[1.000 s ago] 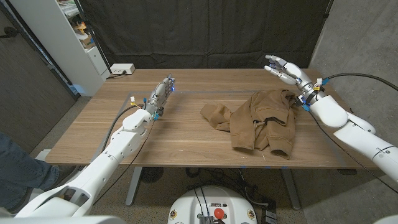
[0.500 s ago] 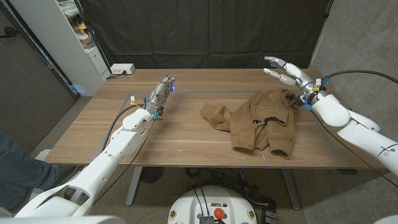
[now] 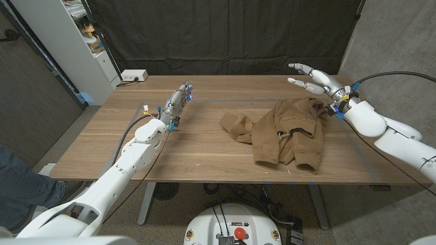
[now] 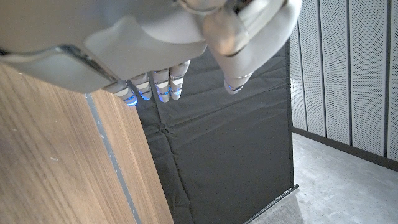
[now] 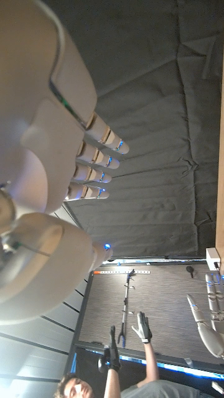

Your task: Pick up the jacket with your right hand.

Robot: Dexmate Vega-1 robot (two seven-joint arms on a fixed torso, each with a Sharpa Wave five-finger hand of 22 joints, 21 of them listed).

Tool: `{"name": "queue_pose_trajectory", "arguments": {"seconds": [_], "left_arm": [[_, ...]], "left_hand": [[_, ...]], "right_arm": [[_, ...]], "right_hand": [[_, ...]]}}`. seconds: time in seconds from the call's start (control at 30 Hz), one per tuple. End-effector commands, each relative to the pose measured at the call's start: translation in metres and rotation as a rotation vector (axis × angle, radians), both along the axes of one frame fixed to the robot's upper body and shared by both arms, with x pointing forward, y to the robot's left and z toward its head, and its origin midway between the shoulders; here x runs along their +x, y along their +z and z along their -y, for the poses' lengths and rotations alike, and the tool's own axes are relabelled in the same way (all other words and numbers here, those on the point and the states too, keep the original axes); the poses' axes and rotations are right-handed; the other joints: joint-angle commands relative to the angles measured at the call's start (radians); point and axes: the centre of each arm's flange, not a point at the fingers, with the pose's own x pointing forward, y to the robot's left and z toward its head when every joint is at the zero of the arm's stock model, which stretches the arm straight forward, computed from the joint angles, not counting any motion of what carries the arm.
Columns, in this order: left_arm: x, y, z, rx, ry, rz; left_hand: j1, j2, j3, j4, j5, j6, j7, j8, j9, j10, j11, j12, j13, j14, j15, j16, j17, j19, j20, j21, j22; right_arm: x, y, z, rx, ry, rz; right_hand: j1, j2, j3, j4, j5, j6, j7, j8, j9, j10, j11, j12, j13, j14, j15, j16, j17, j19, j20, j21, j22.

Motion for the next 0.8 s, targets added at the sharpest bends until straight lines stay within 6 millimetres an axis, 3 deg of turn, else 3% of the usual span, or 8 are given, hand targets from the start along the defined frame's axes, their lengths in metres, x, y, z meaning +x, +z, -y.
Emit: {"name": "queue_pose_trajectory", "arguments": {"seconds": [0.03,0.8], "left_arm": [[-0.0004,0.0011,0.0012,0.002,0.002,-0.002],[0.0077,0.0063,0.0013,0.003,-0.007,0.003]], "left_hand": [[0.007,0.004,0.003,-0.005,-0.003,0.006,0.002,-0.001,0.005,0.009,0.005,0.002,0.002,-0.010,0.004,-0.001,0.002,-0.003,0.008,-0.007,0.006],[0.008,0.006,0.004,-0.009,-0.004,0.008,0.001,-0.001,0.005,0.011,0.001,0.002,0.002,-0.013,0.003,-0.001,0.003,-0.002,0.011,-0.009,0.006]], "right_arm": [[0.0000,0.0009,-0.0010,-0.080,-0.039,-0.021],[-0.0048,0.0039,-0.0007,-0.186,-0.124,0.007]], "right_hand": [[-0.013,-0.001,-0.006,0.003,0.006,0.000,-0.007,-0.005,0.001,-0.010,-0.003,-0.005,0.001,-0.001,0.012,-0.003,0.000,0.004,0.022,0.007,0.005],[-0.015,-0.026,-0.020,-0.005,0.012,-0.015,-0.019,-0.008,0.001,-0.045,0.003,-0.013,0.002,-0.026,0.030,-0.010,-0.004,0.010,0.038,0.005,0.006]]}}
